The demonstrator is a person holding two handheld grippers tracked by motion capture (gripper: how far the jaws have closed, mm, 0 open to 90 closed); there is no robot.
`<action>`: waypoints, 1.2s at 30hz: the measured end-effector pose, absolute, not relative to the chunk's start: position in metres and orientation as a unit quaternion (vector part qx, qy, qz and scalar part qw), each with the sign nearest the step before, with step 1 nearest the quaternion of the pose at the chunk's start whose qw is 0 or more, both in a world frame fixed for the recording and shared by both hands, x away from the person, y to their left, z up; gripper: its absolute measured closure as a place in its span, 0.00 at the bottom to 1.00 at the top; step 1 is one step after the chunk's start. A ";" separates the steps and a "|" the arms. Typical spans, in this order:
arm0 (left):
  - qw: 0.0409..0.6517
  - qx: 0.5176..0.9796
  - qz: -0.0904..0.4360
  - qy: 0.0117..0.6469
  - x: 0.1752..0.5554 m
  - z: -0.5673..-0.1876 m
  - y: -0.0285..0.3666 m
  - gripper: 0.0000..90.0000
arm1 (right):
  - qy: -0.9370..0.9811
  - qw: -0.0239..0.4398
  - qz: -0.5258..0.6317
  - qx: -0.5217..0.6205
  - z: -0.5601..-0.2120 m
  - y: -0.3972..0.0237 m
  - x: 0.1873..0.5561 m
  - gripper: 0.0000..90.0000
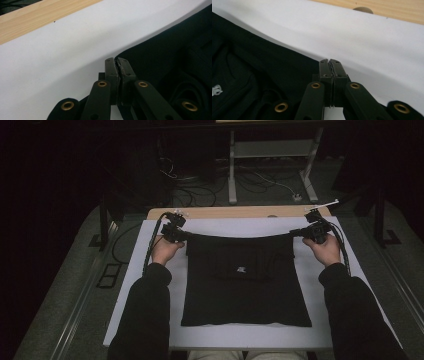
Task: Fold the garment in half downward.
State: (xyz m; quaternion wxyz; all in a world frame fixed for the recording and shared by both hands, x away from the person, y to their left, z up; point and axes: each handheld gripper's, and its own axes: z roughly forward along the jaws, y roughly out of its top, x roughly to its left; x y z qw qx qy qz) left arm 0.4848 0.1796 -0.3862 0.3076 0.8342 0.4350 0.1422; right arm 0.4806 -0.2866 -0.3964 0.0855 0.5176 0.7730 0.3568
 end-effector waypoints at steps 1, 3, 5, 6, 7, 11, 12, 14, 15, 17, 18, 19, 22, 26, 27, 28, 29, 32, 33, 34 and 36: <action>0.305 0.835 0.141 0.436 0.485 -0.387 0.180 0.96 | 0.772 0.084 0.355 0.520 -0.398 -0.287 0.482 0.97; 0.303 0.835 0.139 0.438 0.487 -0.390 0.180 0.96 | 0.771 0.082 0.352 0.525 -0.403 -0.288 0.484 0.97; 0.302 0.834 0.136 0.441 0.488 -0.392 0.181 0.96 | 0.769 0.078 0.349 0.530 -0.407 -0.288 0.486 0.97; 0.302 0.833 0.136 0.442 0.489 -0.393 0.181 0.96 | 0.768 0.078 0.348 0.531 -0.409 -0.288 0.486 0.97; 0.302 0.833 0.136 0.443 0.489 -0.394 0.181 0.96 | 0.767 0.077 0.347 0.534 -0.410 -0.288 0.487 0.97; 0.300 0.836 0.136 0.439 0.491 -0.397 0.180 0.96 | 0.767 0.077 0.345 0.536 -0.415 -0.287 0.490 0.97; 0.297 0.837 0.135 0.438 0.492 -0.399 0.180 0.96 | 0.767 0.078 0.345 0.536 -0.416 -0.287 0.491 0.97; 0.295 0.837 0.133 0.441 0.493 -0.402 0.180 0.96 | 0.767 0.075 0.340 0.539 -0.420 -0.286 0.492 0.97; 0.294 0.838 0.132 0.440 0.494 -0.403 0.180 0.96 | 0.767 0.073 0.338 0.540 -0.421 -0.286 0.493 0.97; 0.292 0.838 0.131 0.442 0.495 -0.406 0.180 0.96 | 0.765 0.070 0.337 0.544 -0.424 -0.286 0.494 0.97; 0.292 0.838 0.130 0.443 0.496 -0.407 0.179 0.96 | 0.763 0.068 0.338 0.547 -0.425 -0.286 0.495 0.97; 0.293 0.838 0.128 0.442 0.496 -0.408 0.179 0.96 | 0.761 0.067 0.340 0.548 -0.426 -0.286 0.495 0.97; 0.293 0.837 0.109 0.448 0.497 -0.411 0.179 0.95 | 0.762 0.064 0.339 0.548 -0.427 -0.286 0.496 0.96; 0.297 0.835 0.103 0.451 0.497 -0.411 0.180 0.94 | 0.759 0.057 0.344 0.550 -0.428 -0.287 0.495 0.96; 0.300 0.834 0.100 0.453 0.497 -0.411 0.181 0.92 | 0.757 0.053 0.346 0.551 -0.428 -0.287 0.495 0.96; 0.301 0.833 0.100 0.453 0.496 -0.410 0.181 0.86 | 0.755 0.049 0.350 0.552 -0.428 -0.288 0.495 0.95; 0.302 0.831 0.097 0.456 0.496 -0.409 0.181 0.80 | 0.754 0.046 0.353 0.552 -0.427 -0.288 0.495 0.92; 0.307 0.822 0.087 0.471 0.496 -0.408 0.180 0.66 | 0.753 0.043 0.362 0.547 -0.425 -0.288 0.493 0.85; 0.313 0.819 0.084 0.473 0.496 -0.407 0.180 0.63 | 0.754 0.045 0.362 0.546 -0.424 -0.287 0.493 0.81; 0.315 0.817 0.085 0.475 0.496 -0.407 0.180 0.59 | 0.756 0.049 0.363 0.543 -0.422 -0.287 0.492 0.79; 0.322 0.817 0.081 0.471 0.495 -0.404 0.180 0.52 | 0.759 0.051 0.367 0.536 -0.418 -0.285 0.490 0.74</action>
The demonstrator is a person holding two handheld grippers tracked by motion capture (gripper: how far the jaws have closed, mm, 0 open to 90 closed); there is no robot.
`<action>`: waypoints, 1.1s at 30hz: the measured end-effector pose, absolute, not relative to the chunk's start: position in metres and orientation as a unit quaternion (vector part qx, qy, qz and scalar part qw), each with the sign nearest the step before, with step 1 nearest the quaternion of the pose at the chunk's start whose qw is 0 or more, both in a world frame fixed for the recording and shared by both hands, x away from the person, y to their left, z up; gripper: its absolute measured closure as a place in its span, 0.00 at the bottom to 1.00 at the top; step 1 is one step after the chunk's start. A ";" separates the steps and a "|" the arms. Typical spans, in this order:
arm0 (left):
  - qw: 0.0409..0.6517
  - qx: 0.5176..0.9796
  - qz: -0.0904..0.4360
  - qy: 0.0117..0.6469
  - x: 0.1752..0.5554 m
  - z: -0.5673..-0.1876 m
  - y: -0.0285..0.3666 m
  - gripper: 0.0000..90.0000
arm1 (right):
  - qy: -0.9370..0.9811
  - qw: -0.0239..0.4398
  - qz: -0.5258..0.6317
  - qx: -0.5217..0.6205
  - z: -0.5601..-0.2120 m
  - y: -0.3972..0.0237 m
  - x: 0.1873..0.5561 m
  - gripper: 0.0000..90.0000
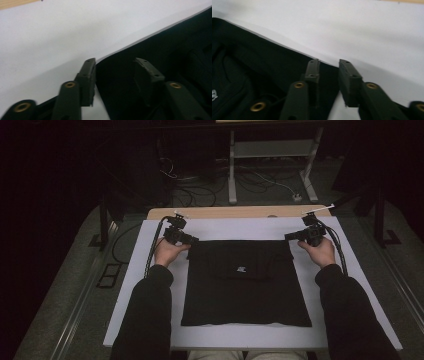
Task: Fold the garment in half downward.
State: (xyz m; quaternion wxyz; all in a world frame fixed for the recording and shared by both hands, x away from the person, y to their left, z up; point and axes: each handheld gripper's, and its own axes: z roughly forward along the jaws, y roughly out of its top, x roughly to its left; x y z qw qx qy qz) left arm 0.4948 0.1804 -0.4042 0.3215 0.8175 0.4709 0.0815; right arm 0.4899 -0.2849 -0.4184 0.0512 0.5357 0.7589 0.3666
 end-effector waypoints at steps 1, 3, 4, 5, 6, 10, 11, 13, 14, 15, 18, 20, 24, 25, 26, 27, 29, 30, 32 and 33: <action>0.325 0.818 0.078 0.468 0.494 -0.403 0.181 0.49 | 0.761 0.056 0.369 0.531 -0.416 -0.284 0.488 0.71; 0.337 0.819 0.070 0.459 0.492 -0.400 0.180 0.44 | 0.761 0.055 0.376 0.525 -0.411 -0.282 0.486 0.66; 0.345 0.819 0.068 0.453 0.491 -0.398 0.179 0.41 | 0.762 0.056 0.382 0.520 -0.408 -0.281 0.485 0.64; 0.352 0.818 0.063 0.451 0.490 -0.396 0.179 0.39 | 0.763 0.056 0.386 0.516 -0.406 -0.279 0.483 0.61; 0.356 0.818 0.057 0.447 0.490 -0.394 0.178 0.36 | 0.763 0.055 0.390 0.512 -0.403 -0.278 0.482 0.57; 0.373 0.817 0.045 0.437 0.487 -0.390 0.175 0.24 | 0.769 0.056 0.398 0.497 -0.395 -0.272 0.477 0.42; 0.374 0.817 0.049 0.435 0.486 -0.389 0.174 0.20 | 0.770 0.057 0.398 0.495 -0.394 -0.270 0.475 0.38; 0.379 0.817 0.052 0.431 0.485 -0.387 0.173 0.15 | 0.769 0.055 0.401 0.494 -0.392 -0.268 0.473 0.26; 0.385 0.816 0.046 0.429 0.484 -0.386 0.172 0.14 | 0.771 0.054 0.402 0.491 -0.391 -0.267 0.472 0.22; 0.386 0.819 0.043 0.422 0.484 -0.386 0.171 0.12 | 0.771 0.054 0.402 0.491 -0.390 -0.266 0.471 0.18; 0.394 0.820 0.034 0.414 0.482 -0.385 0.166 0.00 | 0.773 0.049 0.407 0.484 -0.388 -0.263 0.469 0.12; 0.406 0.818 0.031 0.407 0.480 -0.384 0.163 0.00 | 0.774 0.049 0.409 0.480 -0.387 -0.261 0.468 0.01; 0.406 0.825 0.030 0.391 0.478 -0.384 0.155 0.00 | 0.780 0.049 0.408 0.472 -0.385 -0.258 0.465 0.00; 0.406 0.826 0.031 0.391 0.477 -0.384 0.154 0.00 | 0.781 0.047 0.408 0.470 -0.385 -0.257 0.465 0.00; 0.410 0.825 0.028 0.388 0.477 -0.385 0.152 0.00 | 0.782 0.046 0.408 0.469 -0.385 -0.256 0.465 0.00; 0.412 0.823 0.026 0.390 0.476 -0.385 0.150 0.00 | 0.783 0.047 0.408 0.466 -0.385 -0.255 0.464 0.00; 0.412 0.826 0.026 0.385 0.476 -0.386 0.148 0.00 | 0.785 0.045 0.409 0.464 -0.385 -0.253 0.464 0.00; 0.412 0.826 0.026 0.384 0.475 -0.386 0.147 0.00 | 0.785 0.042 0.409 0.463 -0.385 -0.252 0.463 0.00; 0.413 0.827 0.026 0.381 0.475 -0.386 0.145 0.00 | 0.786 0.042 0.409 0.462 -0.385 -0.250 0.462 0.00; 0.415 0.825 0.025 0.382 0.474 -0.386 0.144 0.00 | 0.788 0.041 0.407 0.460 -0.386 -0.249 0.462 0.00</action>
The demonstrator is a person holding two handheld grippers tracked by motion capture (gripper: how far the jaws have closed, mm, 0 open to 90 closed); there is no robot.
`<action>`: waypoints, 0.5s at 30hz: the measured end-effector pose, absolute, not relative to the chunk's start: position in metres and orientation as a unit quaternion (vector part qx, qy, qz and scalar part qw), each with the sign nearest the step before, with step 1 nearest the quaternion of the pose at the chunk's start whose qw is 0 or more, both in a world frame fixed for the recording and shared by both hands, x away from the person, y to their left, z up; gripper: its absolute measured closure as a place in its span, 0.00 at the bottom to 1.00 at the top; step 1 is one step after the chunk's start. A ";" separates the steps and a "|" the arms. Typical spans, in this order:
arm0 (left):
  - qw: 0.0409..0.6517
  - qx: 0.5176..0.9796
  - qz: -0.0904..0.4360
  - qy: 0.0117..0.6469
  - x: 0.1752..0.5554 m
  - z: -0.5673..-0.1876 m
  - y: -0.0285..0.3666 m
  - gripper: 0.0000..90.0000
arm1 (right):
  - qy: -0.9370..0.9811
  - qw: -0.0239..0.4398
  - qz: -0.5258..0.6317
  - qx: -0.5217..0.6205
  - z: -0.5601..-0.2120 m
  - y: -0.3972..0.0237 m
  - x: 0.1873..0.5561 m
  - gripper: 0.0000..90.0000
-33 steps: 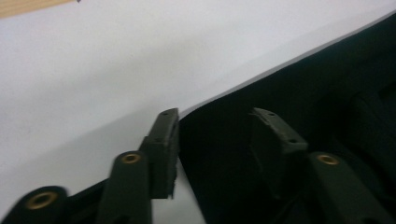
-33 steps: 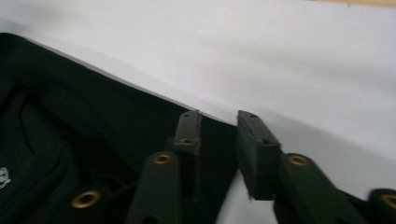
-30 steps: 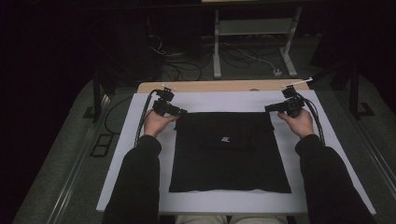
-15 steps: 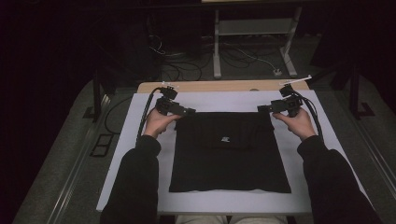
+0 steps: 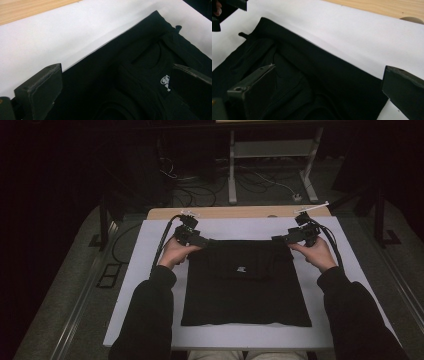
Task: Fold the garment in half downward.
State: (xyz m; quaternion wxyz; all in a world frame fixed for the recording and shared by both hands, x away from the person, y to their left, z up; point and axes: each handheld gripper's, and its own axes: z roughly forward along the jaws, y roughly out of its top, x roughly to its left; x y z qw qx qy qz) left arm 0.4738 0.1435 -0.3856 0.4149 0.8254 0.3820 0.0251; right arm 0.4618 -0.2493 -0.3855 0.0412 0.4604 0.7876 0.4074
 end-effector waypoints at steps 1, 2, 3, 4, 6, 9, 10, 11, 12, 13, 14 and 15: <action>0.416 0.825 0.025 0.382 0.473 -0.385 0.143 0.00 | 0.790 0.042 0.405 0.459 -0.386 -0.248 0.461 0.00; 0.418 0.824 0.025 0.382 0.473 -0.385 0.142 0.00 | 0.792 0.042 0.404 0.456 -0.387 -0.248 0.461 0.00; 0.418 0.824 0.027 0.381 0.473 -0.385 0.142 0.00 | 0.794 0.040 0.403 0.454 -0.387 -0.247 0.460 0.00; 0.419 0.824 0.027 0.381 0.472 -0.385 0.141 0.00 | 0.793 0.041 0.402 0.456 -0.388 -0.246 0.460 0.00; 0.420 0.825 0.029 0.376 0.472 -0.385 0.141 0.00 | 0.795 0.039 0.400 0.454 -0.389 -0.244 0.460 0.00; 0.419 0.828 0.027 0.372 0.472 -0.386 0.139 0.00 | 0.798 0.034 0.397 0.451 -0.391 -0.242 0.459 0.00; 0.419 0.828 0.027 0.372 0.472 -0.387 0.137 0.00 | 0.799 0.035 0.398 0.449 -0.392 -0.241 0.459 0.00; 0.418 0.829 0.023 0.372 0.472 -0.388 0.137 0.00 | 0.801 0.033 0.396 0.448 -0.392 -0.239 0.459 0.00; 0.417 0.829 0.021 0.372 0.473 -0.389 0.135 0.00 | 0.802 0.034 0.395 0.446 -0.393 -0.238 0.459 0.00; 0.415 0.829 0.017 0.374 0.472 -0.390 0.134 0.00 | 0.804 0.031 0.396 0.444 -0.393 -0.237 0.458 0.00; 0.413 0.830 0.015 0.375 0.472 -0.391 0.134 0.00 | 0.805 0.030 0.394 0.441 -0.394 -0.236 0.458 0.00; 0.411 0.832 0.014 0.372 0.473 -0.392 0.133 0.00 | 0.806 0.030 0.394 0.441 -0.395 -0.235 0.458 0.00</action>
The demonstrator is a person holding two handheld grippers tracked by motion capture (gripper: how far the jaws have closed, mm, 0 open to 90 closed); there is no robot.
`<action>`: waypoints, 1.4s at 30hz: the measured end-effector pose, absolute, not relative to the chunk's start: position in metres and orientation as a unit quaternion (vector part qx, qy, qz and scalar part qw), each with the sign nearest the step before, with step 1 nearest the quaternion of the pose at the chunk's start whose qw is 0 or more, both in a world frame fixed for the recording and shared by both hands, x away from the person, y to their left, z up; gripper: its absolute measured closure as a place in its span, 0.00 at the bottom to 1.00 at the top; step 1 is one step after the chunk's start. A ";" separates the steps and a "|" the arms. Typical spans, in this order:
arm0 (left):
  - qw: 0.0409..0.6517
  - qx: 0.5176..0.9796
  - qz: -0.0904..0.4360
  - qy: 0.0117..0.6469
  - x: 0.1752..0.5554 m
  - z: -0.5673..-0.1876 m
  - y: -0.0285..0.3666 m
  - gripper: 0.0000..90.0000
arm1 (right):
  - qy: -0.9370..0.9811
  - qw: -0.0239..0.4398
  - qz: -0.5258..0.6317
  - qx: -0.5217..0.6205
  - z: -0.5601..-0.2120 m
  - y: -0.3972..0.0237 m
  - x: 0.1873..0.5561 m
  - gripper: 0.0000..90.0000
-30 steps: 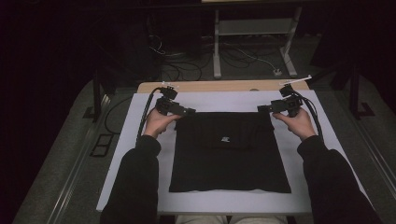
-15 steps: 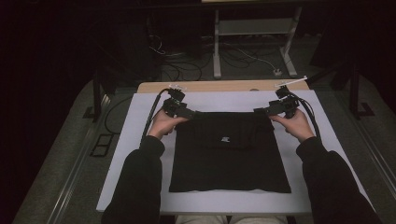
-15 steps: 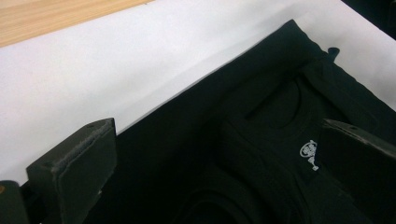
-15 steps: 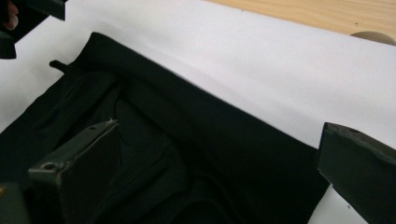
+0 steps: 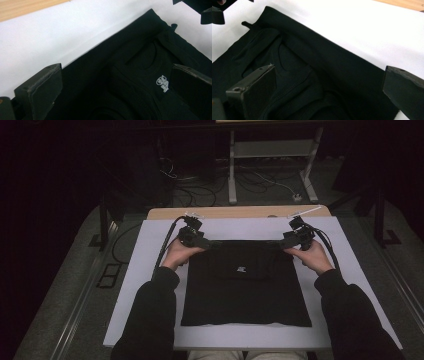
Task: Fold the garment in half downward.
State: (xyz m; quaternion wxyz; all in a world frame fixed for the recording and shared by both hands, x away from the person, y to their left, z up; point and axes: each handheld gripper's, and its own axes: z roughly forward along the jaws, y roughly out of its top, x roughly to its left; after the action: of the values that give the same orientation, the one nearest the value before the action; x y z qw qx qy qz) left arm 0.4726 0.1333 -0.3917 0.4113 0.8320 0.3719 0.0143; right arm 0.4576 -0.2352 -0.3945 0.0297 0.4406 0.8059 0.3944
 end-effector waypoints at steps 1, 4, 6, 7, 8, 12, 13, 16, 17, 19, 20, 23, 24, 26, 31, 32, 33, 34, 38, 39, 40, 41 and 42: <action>0.409 0.833 0.012 0.373 0.473 -0.393 0.132 0.00 | 0.806 0.029 0.395 0.440 -0.395 -0.234 0.457 0.00; 0.406 0.835 0.010 0.371 0.473 -0.395 0.130 0.00 | 0.809 0.026 0.392 0.438 -0.398 -0.233 0.457 0.00; 0.404 0.836 0.007 0.371 0.473 -0.397 0.128 0.00 | 0.810 0.025 0.390 0.437 -0.401 -0.232 0.457 0.00; 0.401 0.840 0.005 0.366 0.474 -0.398 0.128 0.00 | 0.810 0.023 0.390 0.437 -0.402 -0.232 0.456 0.00; 0.400 0.840 0.003 0.367 0.473 -0.399 0.127 0.00 | 0.811 0.022 0.389 0.437 -0.403 -0.232 0.456 0.00; 0.395 0.842 -0.002 0.367 0.476 -0.403 0.126 0.00 | 0.812 0.019 0.387 0.437 -0.407 -0.232 0.457 0.00; 0.395 0.842 -0.003 0.368 0.476 -0.404 0.126 0.00 | 0.813 0.018 0.386 0.436 -0.408 -0.232 0.457 0.02; 0.394 0.842 -0.012 0.367 0.477 -0.406 0.125 0.02 | 0.814 0.014 0.386 0.434 -0.410 -0.232 0.457 0.10; 0.388 0.845 -0.019 0.367 0.477 -0.406 0.125 0.04 | 0.815 0.012 0.386 0.433 -0.411 -0.231 0.457 0.10; 0.389 0.841 -0.024 0.374 0.477 -0.408 0.123 0.09 | 0.815 0.011 0.383 0.434 -0.412 -0.231 0.457 0.12; 0.385 0.846 -0.023 0.369 0.478 -0.408 0.125 0.11 | 0.816 0.010 0.383 0.433 -0.413 -0.231 0.458 0.14; 0.395 0.838 -0.029 0.376 0.480 -0.411 0.125 0.15 | 0.816 0.008 0.383 0.432 -0.414 -0.229 0.458 0.16; 0.394 0.838 -0.031 0.376 0.480 -0.412 0.125 0.15 | 0.818 0.007 0.383 0.430 -0.415 -0.229 0.458 0.17; 0.389 0.842 -0.029 0.373 0.480 -0.413 0.124 0.17 | 0.820 0.007 0.381 0.426 -0.416 -0.227 0.458 0.23; 0.380 0.848 -0.027 0.369 0.481 -0.416 0.123 0.26 | 0.823 0.003 0.380 0.422 -0.418 -0.223 0.458 0.34; 0.380 0.846 -0.029 0.374 0.482 -0.418 0.123 0.29 | 0.823 0.005 0.380 0.422 -0.419 -0.222 0.458 0.36; 0.380 0.845 -0.029 0.376 0.482 -0.419 0.123 0.32 | 0.823 0.003 0.381 0.422 -0.420 -0.221 0.458 0.39; 0.379 0.846 -0.028 0.375 0.483 -0.420 0.123 0.33 | 0.823 0.002 0.380 0.421 -0.420 -0.221 0.458 0.41; 0.383 0.844 -0.032 0.375 0.482 -0.422 0.120 0.42 | 0.823 -0.001 0.381 0.421 -0.422 -0.219 0.459 0.53; 0.384 0.843 -0.032 0.374 0.482 -0.422 0.119 0.44 | 0.824 0.000 0.380 0.420 -0.422 -0.219 0.459 0.56; 0.383 0.843 -0.030 0.376 0.482 -0.422 0.118 0.46 | 0.823 -0.002 0.382 0.421 -0.422 -0.218 0.459 0.58; 0.385 0.842 -0.029 0.377 0.482 -0.422 0.118 0.49 | 0.823 -0.001 0.382 0.421 -0.422 -0.218 0.459 0.61; 0.388 0.841 -0.030 0.377 0.482 -0.422 0.118 0.52 | 0.822 -0.002 0.383 0.421 -0.422 -0.218 0.459 0.63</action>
State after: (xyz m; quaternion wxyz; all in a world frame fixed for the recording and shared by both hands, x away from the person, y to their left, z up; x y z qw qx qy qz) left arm 0.4824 0.1179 -0.4219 0.3875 0.8408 0.3767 -0.0301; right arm 0.4588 -0.2183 -0.4225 -0.0021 0.4206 0.8223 0.3834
